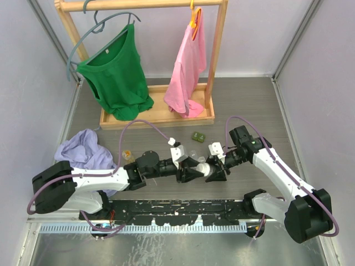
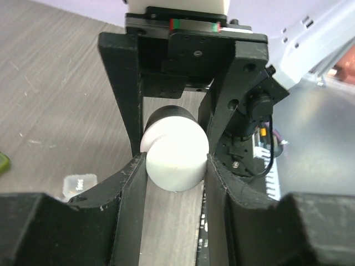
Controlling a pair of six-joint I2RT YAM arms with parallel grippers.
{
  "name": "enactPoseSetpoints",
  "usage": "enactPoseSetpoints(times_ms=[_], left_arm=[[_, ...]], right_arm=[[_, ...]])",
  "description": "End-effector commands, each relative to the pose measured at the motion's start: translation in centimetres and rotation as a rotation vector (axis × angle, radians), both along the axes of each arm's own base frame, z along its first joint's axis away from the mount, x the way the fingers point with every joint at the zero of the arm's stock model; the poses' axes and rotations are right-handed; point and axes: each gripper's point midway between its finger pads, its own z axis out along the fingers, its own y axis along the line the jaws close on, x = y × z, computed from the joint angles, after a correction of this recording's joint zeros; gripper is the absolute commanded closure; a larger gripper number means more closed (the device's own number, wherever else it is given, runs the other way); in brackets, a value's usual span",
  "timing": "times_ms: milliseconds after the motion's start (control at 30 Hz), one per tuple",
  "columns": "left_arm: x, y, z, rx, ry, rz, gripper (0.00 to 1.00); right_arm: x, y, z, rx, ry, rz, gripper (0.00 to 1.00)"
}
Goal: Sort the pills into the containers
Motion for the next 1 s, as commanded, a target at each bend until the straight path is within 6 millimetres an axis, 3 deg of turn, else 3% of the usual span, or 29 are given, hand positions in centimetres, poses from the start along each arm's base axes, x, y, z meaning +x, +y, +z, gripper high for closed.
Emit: enactPoseSetpoints(times_ms=[0,200,533,767,867,967], left_arm=[[1.4,0.7,5.5,-0.191,0.237,0.142,0.9],[1.4,0.7,5.4,-0.245,0.529,0.247,0.92],[3.0,2.1,4.3,-0.307,0.807,0.431,0.92],[2.9,2.2,4.5,-0.345,0.982,0.453,0.92],[2.8,2.2,4.6,-0.359,1.016,0.451,0.9],[2.6,2.1,4.7,-0.374,1.036,0.435,0.78]], right_arm=[[0.4,0.6,1.6,0.046,-0.038,0.017,0.99],[0.5,0.6,1.5,0.043,-0.029,0.016,0.99],[0.6,0.6,1.4,0.036,-0.027,0.011,0.99],[0.6,0.6,1.3,0.034,-0.022,0.009,0.99],[0.6,0.6,1.3,0.034,-0.024,0.009,0.99],[0.6,0.6,1.3,0.035,-0.025,0.01,0.99]])
